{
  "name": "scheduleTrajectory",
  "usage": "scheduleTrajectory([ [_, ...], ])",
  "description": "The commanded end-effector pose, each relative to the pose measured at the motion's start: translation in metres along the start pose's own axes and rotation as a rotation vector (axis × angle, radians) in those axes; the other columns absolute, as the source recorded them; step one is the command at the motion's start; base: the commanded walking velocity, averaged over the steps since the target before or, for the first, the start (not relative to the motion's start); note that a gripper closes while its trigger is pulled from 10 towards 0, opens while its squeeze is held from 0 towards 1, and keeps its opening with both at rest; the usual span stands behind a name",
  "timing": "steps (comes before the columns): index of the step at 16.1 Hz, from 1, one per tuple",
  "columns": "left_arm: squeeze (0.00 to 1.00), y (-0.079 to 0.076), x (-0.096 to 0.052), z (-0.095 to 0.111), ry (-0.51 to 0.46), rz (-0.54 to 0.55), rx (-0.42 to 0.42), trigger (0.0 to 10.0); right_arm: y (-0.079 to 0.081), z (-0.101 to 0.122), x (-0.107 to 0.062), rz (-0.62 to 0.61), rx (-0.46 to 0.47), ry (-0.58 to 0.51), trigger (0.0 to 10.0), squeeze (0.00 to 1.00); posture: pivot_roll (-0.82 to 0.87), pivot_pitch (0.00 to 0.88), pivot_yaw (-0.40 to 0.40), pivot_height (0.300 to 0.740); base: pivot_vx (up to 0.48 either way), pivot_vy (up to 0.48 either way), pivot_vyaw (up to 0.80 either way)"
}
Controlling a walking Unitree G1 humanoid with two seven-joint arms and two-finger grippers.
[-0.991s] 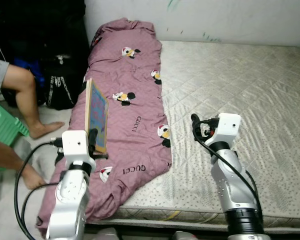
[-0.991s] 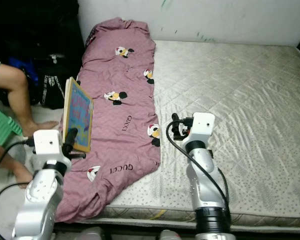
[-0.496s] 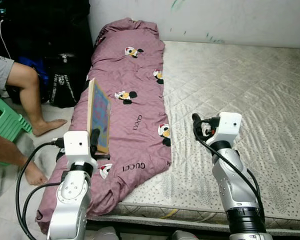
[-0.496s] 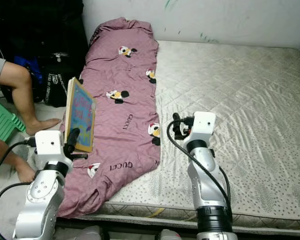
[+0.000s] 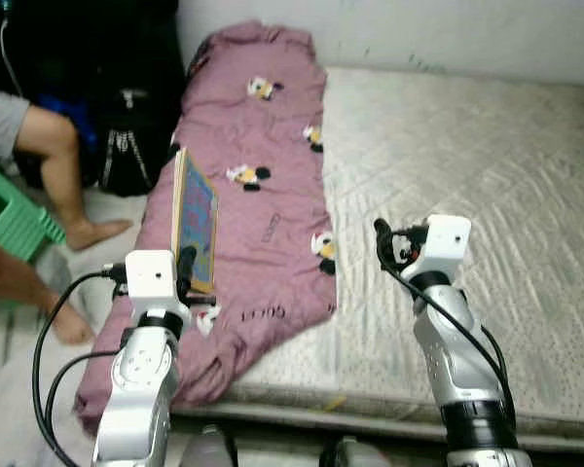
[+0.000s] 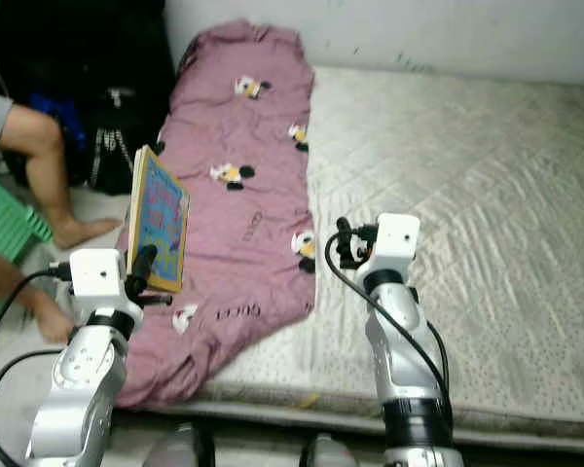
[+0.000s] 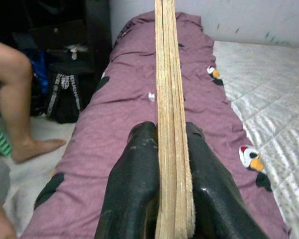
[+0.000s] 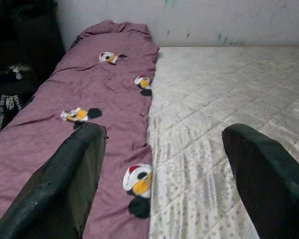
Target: Clean up the room
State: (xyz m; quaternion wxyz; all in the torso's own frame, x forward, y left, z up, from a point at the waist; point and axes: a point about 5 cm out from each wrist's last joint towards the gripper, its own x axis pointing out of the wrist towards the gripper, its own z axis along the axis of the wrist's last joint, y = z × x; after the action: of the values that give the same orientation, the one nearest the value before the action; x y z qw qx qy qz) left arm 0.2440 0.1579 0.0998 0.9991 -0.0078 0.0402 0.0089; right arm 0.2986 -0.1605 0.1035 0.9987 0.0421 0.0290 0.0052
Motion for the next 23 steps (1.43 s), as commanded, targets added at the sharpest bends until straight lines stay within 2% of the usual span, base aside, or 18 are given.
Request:
scheduleTrajectory([
  [1,0.00,0.0013,0.0001,0.0086,-0.036,0.004,0.002,10.0,0.0002,0.0052,0.0010,-0.001,-0.001,-0.015,10.0,0.00,-0.03,0.000,-0.003,0.740,-0.326,0.000,0.00],
  [13,0.00,-0.0023,-0.0024,0.0103,-0.046,-0.056,-0.050,10.0,-0.0012,0.0047,-0.0003,0.003,-0.019,-0.007,10.0,0.00,-0.04,0.000,-0.014,0.740,-0.027,0.000,0.00],
  [19,0.00,-0.0031,-0.0043,0.0106,-0.054,-0.090,-0.058,10.0,-0.0028,0.0034,-0.0012,0.001,-0.025,0.002,10.0,0.00,-0.04,0.000,-0.017,0.740,0.000,0.000,-0.66],
  [23,0.00,-0.0043,-0.0049,0.0105,-0.053,-0.100,-0.065,10.0,-0.0023,0.0034,-0.0015,0.006,-0.031,0.002,10.0,0.00,-0.04,0.000,-0.017,0.740,0.000,-0.308,0.00],
])
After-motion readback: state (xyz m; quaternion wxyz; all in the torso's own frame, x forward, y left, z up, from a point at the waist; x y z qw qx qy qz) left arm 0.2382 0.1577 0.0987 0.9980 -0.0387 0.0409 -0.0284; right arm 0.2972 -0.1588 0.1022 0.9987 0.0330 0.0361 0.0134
